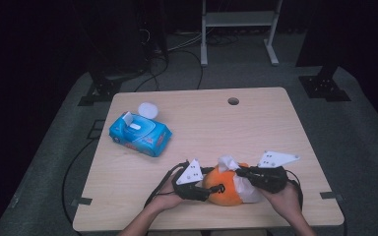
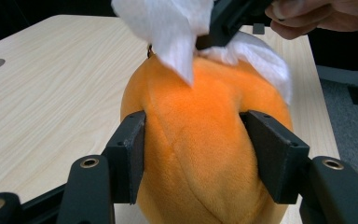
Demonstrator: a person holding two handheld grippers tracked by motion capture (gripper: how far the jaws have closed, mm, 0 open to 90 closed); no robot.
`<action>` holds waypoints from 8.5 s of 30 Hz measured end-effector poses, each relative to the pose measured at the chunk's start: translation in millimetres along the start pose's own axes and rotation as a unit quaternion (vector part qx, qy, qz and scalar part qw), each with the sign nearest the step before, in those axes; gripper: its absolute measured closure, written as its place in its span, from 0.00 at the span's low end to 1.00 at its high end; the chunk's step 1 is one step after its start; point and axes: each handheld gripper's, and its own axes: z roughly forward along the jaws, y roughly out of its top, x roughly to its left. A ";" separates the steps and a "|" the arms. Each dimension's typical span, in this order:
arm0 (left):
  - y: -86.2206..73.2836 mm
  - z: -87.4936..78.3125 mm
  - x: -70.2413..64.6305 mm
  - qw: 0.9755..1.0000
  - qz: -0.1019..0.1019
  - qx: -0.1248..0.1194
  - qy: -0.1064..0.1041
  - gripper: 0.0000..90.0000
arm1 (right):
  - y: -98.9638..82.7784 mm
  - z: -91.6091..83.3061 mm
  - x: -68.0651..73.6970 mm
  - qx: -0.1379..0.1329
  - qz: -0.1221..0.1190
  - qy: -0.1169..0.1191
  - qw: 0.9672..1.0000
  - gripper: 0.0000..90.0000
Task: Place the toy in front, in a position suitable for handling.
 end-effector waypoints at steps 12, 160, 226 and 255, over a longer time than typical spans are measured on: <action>3.5 -2.2 2.3 1.000 -0.012 0.001 0.003 0.45 | 4.4 11.9 16.9 0.002 -0.023 0.037 0.999 0.96; 2.4 1.7 -0.1 0.999 0.012 -0.032 0.004 0.39 | 13.4 -13.8 11.0 -0.004 -0.022 0.004 1.000 0.96; -0.5 3.3 -9.1 0.996 0.052 -0.055 0.039 0.48 | 9.4 -17.8 -3.7 -0.020 0.002 0.003 1.000 0.96; 2.0 5.7 -7.8 0.999 0.015 -0.037 0.012 0.21 | 12.7 -7.3 11.7 -0.012 -0.009 0.044 0.999 0.96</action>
